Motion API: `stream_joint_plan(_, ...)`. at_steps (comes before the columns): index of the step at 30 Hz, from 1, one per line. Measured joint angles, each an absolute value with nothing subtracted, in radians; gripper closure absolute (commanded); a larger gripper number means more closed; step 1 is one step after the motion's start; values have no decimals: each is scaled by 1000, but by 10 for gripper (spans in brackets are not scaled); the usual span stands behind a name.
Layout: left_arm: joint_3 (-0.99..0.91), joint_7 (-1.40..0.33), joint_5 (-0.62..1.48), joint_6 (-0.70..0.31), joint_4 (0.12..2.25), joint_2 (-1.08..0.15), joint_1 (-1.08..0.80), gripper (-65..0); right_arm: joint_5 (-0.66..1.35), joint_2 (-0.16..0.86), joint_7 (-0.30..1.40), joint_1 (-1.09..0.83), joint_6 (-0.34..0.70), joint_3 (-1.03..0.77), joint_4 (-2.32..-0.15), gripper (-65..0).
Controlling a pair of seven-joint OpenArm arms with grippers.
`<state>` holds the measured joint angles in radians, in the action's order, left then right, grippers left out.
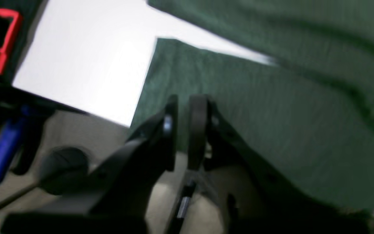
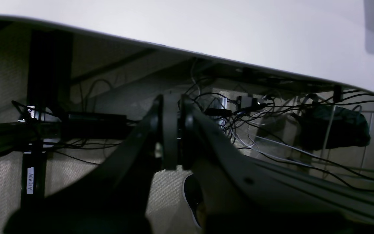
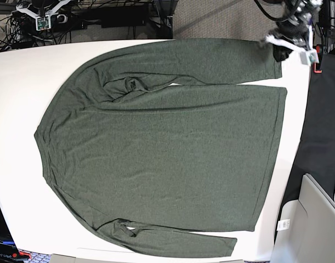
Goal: Fold the T-shirt properly
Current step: 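Move the left gripper to the shirt's shoulder corner and grasp it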
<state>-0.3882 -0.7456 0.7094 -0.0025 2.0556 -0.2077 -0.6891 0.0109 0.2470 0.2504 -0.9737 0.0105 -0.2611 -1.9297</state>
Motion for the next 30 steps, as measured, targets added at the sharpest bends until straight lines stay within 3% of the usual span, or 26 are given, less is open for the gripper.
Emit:
stream_joint_plan(6,-520,-1000,811,-5,2051,-205,-554,-80,11,247,251,-958,10,-263,-1930,-2)
stream_joint_plan(13,-601,-1204,903,-9,2040,-210,-454,-224,11,249,251,-944,10,-263,-1930,-2)
stream_joint_plan(20,-617,-1208,905,-9,1988,-208,-438,-281,11,249,252,-933,10,-263,-1930,-2)
stream_joint_plan(30,-617,-1202,906,-9,1841,-207,-437,-286,11,249,253,-933,10,-263,-1930,-2)
